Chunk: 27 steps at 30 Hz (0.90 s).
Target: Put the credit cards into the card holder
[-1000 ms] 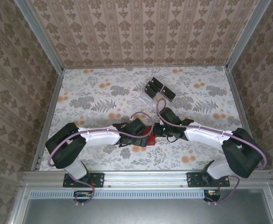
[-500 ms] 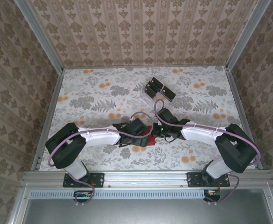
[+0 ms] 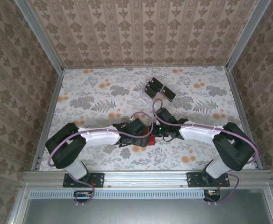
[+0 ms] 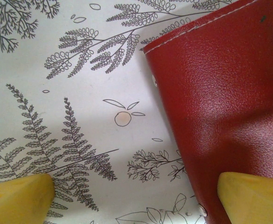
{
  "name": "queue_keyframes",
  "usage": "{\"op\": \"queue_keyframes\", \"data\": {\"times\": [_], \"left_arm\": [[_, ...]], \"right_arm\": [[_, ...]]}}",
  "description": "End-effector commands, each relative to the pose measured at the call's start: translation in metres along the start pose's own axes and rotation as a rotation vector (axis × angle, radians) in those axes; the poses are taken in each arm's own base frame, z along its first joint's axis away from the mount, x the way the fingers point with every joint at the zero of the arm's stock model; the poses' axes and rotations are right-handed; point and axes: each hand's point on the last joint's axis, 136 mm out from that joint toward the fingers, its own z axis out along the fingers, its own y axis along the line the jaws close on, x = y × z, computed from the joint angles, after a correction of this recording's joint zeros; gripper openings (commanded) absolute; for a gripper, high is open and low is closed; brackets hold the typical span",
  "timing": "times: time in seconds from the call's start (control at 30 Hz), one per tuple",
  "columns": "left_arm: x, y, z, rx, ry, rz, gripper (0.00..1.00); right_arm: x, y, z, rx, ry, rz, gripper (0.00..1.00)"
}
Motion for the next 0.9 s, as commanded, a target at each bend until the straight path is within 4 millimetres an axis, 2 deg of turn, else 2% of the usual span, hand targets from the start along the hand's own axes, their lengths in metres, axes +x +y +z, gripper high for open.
{"op": "queue_keyframes", "data": {"times": [0.0,0.5,0.87], "left_arm": [[0.027,0.017,0.022,-0.053,0.076,0.03,1.0],[0.027,0.018,0.022,-0.054,0.076,0.029,1.0],[0.026,0.017,0.021,-0.054,0.072,0.03,1.0]], "right_arm": [[-0.003,0.011,0.003,-0.031,0.0,0.004,0.0],[0.015,-0.006,0.013,0.007,0.044,0.022,0.0],[0.041,-0.033,0.021,0.073,0.099,0.045,0.0]]}}
